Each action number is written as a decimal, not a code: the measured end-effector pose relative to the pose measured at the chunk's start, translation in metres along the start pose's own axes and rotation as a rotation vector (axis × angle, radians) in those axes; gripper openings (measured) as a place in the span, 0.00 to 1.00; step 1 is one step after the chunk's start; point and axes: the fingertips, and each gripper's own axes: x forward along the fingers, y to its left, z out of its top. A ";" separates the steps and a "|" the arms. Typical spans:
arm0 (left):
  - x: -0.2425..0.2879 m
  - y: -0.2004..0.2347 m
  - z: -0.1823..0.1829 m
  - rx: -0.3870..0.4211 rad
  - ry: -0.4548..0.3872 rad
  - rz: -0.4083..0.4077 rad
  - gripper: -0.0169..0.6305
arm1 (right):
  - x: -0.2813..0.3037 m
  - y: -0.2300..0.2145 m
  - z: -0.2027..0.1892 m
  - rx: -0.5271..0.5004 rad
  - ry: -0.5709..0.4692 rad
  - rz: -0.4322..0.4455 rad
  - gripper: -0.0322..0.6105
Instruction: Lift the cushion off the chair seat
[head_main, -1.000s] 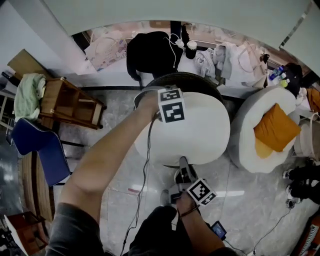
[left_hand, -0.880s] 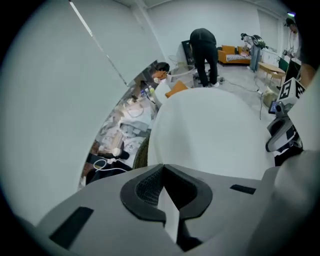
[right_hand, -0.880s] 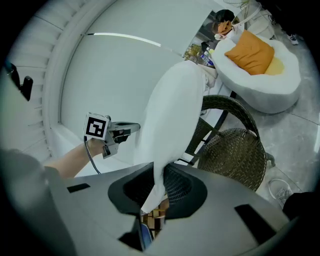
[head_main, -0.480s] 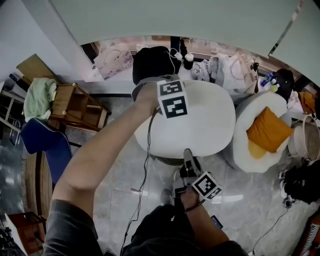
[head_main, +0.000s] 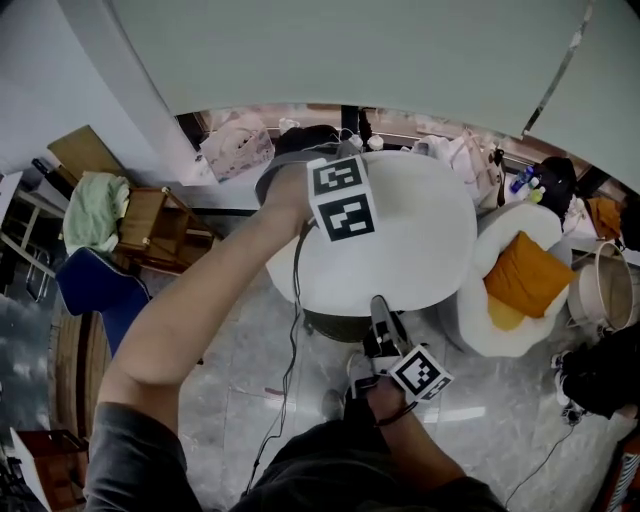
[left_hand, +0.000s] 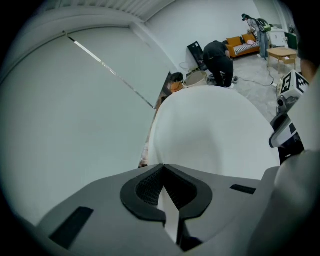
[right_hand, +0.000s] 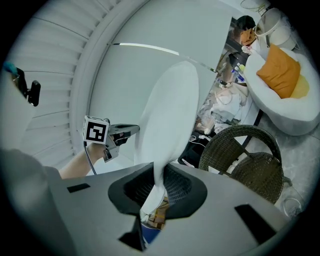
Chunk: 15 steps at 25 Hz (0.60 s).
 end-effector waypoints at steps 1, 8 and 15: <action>-0.007 0.006 0.004 0.007 0.000 0.011 0.04 | -0.001 0.007 0.005 -0.002 -0.003 0.012 0.13; -0.048 0.035 0.017 0.019 -0.004 0.075 0.04 | 0.001 0.039 0.026 -0.019 -0.018 0.069 0.13; -0.084 0.048 0.026 -0.013 -0.024 0.110 0.04 | -0.013 0.065 0.032 -0.063 -0.021 0.084 0.13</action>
